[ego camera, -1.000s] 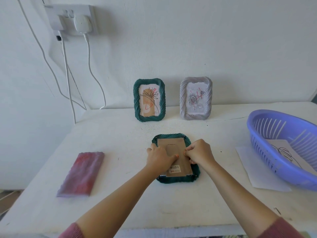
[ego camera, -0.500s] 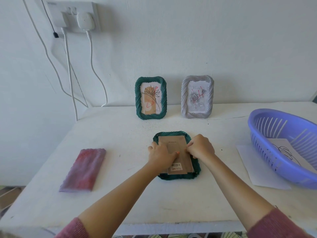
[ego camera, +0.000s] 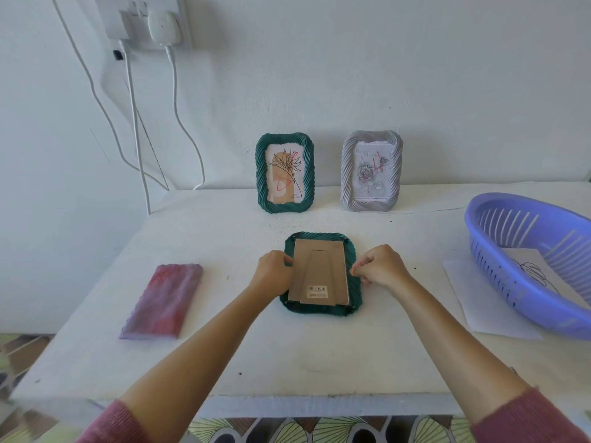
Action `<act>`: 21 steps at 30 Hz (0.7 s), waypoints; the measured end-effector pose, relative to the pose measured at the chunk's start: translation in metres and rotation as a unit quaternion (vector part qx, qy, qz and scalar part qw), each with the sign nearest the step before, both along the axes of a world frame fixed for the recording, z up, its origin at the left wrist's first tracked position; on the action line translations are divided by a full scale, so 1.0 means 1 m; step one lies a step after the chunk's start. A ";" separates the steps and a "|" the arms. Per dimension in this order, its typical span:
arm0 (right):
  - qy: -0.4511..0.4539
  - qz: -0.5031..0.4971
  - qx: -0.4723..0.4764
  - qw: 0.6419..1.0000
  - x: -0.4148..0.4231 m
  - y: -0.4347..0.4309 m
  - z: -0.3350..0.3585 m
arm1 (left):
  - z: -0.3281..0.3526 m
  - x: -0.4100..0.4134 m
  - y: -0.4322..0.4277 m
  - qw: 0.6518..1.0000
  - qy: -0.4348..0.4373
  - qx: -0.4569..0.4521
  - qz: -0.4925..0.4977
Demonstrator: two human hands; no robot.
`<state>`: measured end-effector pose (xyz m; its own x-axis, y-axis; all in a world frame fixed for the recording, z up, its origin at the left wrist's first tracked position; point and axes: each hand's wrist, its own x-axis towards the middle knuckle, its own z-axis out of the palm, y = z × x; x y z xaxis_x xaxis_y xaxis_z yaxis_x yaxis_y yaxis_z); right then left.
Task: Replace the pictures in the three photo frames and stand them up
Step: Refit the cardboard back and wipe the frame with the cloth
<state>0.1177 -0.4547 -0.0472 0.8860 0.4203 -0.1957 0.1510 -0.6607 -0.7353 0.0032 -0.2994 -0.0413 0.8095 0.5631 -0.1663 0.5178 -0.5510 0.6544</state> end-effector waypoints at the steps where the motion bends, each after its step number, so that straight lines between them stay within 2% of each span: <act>1: 0.005 0.006 -0.008 1.000 -0.002 0.000 0.000 | -0.002 -0.001 0.004 1.000 0.005 -0.002 0.005; 6: 0.007 0.015 -0.023 1.000 -0.013 0.000 -0.001 | -0.005 -0.007 0.016 0.999 0.029 -0.038 0.011; 13: 0.018 0.018 -0.014 1.000 -0.017 0.001 -0.003 | -0.004 -0.007 0.015 0.997 0.020 -0.072 0.009; 19: 0.011 0.020 -0.006 1.000 -0.017 0.000 -0.006 | -0.008 -0.007 0.017 0.998 0.022 -0.060 -0.001; 21: 0.005 0.026 -0.008 1.000 -0.018 0.000 -0.007 | -0.008 -0.008 0.017 0.999 0.021 -0.014 -0.031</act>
